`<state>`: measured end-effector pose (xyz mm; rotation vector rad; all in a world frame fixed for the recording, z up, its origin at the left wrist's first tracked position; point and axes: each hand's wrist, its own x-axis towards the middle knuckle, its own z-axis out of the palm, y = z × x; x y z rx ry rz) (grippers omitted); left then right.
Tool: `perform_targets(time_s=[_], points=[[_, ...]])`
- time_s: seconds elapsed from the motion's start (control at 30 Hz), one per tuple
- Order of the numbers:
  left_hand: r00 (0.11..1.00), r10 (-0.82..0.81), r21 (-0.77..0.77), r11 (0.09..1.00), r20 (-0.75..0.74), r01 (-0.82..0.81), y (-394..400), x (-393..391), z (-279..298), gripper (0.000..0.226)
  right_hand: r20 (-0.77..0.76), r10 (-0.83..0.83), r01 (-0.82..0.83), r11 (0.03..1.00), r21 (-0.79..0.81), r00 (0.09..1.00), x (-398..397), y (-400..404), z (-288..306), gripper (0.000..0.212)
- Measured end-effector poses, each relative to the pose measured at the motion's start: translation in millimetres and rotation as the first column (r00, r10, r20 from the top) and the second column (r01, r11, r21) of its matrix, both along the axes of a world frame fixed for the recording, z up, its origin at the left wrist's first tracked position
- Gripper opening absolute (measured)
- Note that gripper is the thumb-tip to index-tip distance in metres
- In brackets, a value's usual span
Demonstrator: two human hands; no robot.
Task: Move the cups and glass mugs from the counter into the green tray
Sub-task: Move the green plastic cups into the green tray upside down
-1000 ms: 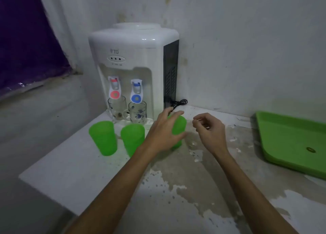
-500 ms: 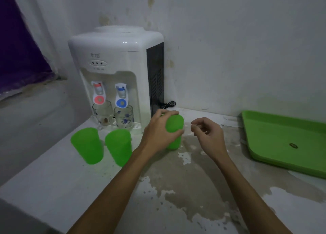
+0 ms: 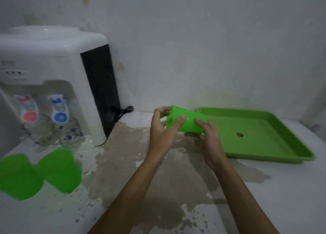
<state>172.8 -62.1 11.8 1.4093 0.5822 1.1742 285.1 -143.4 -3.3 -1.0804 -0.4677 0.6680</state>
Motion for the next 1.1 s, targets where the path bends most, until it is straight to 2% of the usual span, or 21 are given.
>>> perform_targets(time_s=[0.07, 0.1, 0.2, 0.3, 0.4, 0.53, 0.6, 0.8, 1.1], points=[[0.997, -0.074, -0.053, 0.996, -0.007, 0.074, -9.0, 17.4, -4.9, 0.045, 0.028, -0.092, 0.093, 0.995, -0.019, 0.995, 17.3, -6.8, 1.9, 0.043], [0.994, -0.113, -0.068, 0.991, -0.013, 0.112, -11.6, 24.8, -8.3, 0.044, 0.053, -0.146, 0.148, 0.988, -0.038, 0.988, 24.7, -10.6, 4.1, 0.047], [0.975, -0.207, -0.091, 0.976, -0.078, 0.199, -17.5, 43.6, -20.1, 0.037, 0.109, -0.322, 0.328, 0.943, -0.048, 0.940, 53.9, -24.1, 5.3, 0.040], [0.941, -0.254, -0.046, 0.967, -0.223, 0.250, -14.8, 49.8, -33.3, 0.022, 0.287, -0.424, 0.457, 0.888, -0.056, 0.859, 72.5, -34.2, 1.1, 0.042], [0.913, -0.286, -0.026, 0.956, -0.291, 0.291, -11.4, 49.4, -39.6, 0.014, 0.448, -0.471, 0.545, 0.837, -0.044, 0.760, 83.0, -40.9, -2.9, 0.049], [0.901, -0.283, 0.007, 0.953, -0.328, 0.301, -5.1, 47.8, -45.4, 0.011, 0.703, -0.385, 0.622, 0.777, -0.103, 0.598, 85.4, -43.3, -10.0, 0.059], [0.900, -0.282, 0.011, 0.953, -0.332, 0.303, -3.6, 47.3, -46.4, 0.010, 0.773, -0.323, 0.629, 0.768, -0.124, 0.546, 84.4, -42.2, -15.3, 0.063], [0.888, -0.292, 0.025, 0.947, -0.356, 0.321, -3.4, 45.5, -47.6, 0.007, 0.835, -0.221, 0.640, 0.745, -0.190, 0.505, 79.1, -41.3, -21.8, 0.067], [0.879, -0.292, 0.047, 0.942, -0.378, 0.333, 1.8, 25.9, -41.5, 0.013, 0.818, -0.151, 0.606, 0.747, -0.273, 0.555, 74.3, -42.2, -31.0, 0.070]])
